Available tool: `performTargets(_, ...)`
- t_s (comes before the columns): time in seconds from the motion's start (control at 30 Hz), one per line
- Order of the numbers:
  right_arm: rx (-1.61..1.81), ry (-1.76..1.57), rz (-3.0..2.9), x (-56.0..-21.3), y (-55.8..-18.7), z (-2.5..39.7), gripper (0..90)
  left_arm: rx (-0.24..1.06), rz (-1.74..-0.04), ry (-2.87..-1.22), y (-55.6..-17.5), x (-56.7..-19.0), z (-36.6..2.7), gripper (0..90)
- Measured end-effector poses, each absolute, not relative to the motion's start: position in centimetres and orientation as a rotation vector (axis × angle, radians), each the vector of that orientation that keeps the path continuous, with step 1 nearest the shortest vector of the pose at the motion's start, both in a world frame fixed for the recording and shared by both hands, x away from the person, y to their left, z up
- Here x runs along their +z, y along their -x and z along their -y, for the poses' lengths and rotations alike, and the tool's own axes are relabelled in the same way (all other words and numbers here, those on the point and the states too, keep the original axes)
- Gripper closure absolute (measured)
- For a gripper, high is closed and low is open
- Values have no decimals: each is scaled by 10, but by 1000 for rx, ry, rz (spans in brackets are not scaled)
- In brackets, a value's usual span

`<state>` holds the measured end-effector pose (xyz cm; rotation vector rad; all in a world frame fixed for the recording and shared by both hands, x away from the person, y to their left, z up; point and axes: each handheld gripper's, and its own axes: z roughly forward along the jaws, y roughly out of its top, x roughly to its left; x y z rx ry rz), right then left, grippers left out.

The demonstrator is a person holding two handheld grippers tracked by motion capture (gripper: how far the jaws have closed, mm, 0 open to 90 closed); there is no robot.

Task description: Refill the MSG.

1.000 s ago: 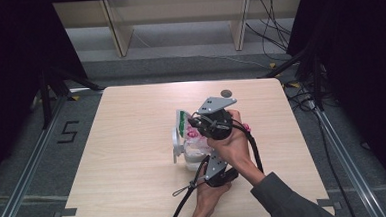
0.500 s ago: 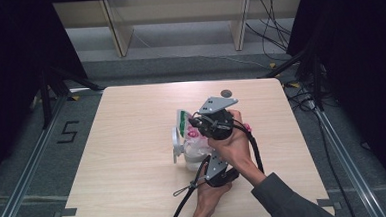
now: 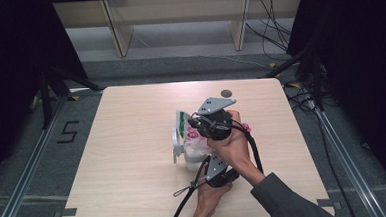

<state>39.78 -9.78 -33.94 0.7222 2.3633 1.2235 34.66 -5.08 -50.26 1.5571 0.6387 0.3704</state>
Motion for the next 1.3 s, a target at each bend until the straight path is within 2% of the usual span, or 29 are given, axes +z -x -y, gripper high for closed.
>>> performTargets(1.3,1226,-728,-2355,-336,-397,94,900,354,-639,-1513,-350,-501,54,748)
